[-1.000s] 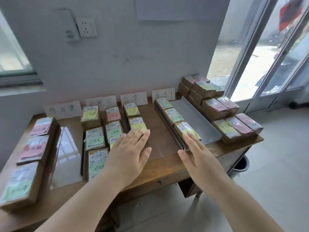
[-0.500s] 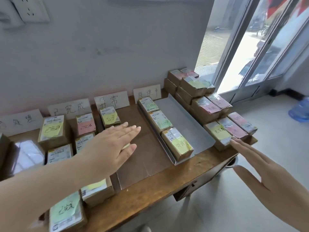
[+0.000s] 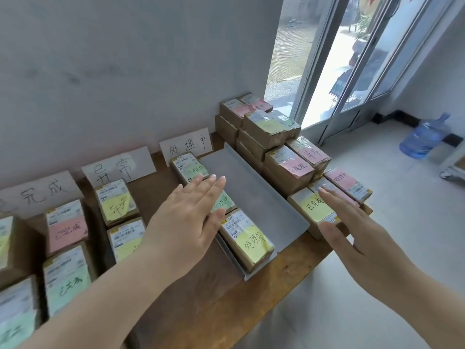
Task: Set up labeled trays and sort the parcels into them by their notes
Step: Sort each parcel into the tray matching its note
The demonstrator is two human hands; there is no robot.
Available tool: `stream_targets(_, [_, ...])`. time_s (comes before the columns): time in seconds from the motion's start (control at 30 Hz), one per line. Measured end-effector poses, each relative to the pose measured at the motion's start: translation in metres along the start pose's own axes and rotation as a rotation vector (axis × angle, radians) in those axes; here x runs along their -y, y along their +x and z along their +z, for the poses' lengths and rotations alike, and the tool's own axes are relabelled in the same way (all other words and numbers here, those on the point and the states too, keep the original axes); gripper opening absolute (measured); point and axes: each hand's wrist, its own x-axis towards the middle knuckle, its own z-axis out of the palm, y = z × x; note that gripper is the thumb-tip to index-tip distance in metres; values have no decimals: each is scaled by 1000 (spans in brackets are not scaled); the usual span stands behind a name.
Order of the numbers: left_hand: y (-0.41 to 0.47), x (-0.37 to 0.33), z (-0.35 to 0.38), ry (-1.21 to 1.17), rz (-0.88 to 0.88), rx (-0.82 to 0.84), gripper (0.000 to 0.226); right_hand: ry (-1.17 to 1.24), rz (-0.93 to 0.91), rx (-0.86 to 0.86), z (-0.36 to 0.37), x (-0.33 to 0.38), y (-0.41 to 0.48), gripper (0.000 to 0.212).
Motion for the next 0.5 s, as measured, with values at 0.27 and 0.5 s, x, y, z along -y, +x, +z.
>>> stream_targets(0.27, [49,-46,31,-33,-100,-9,61,99,-11,-12,-39,-69,42,47])
stream_targets(0.5, [84,-129,73,-75,-297,-73,60,212,-47,80,-93,-149,67,37])
